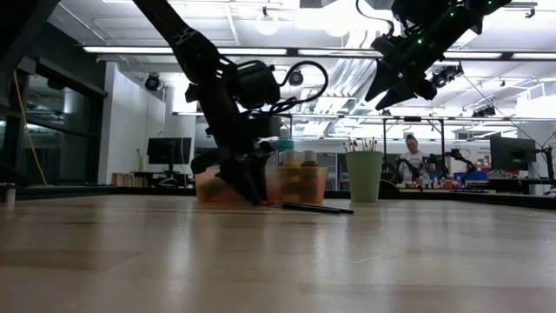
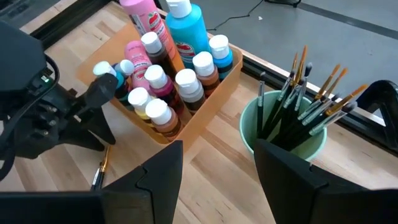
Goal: Pick & Place Paint Supplies
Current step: Put the yellow paint brush into the green cup
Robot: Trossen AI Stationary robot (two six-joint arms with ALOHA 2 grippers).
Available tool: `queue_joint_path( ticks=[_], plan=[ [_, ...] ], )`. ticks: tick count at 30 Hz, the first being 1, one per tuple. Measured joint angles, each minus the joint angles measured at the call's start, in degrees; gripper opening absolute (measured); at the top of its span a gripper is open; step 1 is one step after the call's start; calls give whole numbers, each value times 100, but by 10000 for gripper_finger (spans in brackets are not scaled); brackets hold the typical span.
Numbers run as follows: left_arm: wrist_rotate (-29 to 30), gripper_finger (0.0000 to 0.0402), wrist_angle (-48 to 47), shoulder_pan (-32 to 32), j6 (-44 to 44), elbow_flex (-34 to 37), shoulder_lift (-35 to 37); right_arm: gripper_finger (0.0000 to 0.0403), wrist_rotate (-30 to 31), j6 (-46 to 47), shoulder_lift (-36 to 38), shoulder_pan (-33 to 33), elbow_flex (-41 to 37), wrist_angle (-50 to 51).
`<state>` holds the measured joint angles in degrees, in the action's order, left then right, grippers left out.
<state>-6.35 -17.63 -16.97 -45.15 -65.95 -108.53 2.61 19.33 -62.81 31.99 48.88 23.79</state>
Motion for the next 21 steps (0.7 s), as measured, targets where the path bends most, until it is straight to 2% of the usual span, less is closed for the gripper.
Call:
queue_joint_path(
  ticks=[6,18,21],
  plan=[
    [-81,108,-189,4,61,-4,0,192,4,-7,0,0,0,-2],
    [-260,16,-259,9,670,7,-2,192,9,5,0,0,0,-2],
    [-266,4,-258,9,862,7,-2,192,-19,17,0,0,0,-2]
  ],
)
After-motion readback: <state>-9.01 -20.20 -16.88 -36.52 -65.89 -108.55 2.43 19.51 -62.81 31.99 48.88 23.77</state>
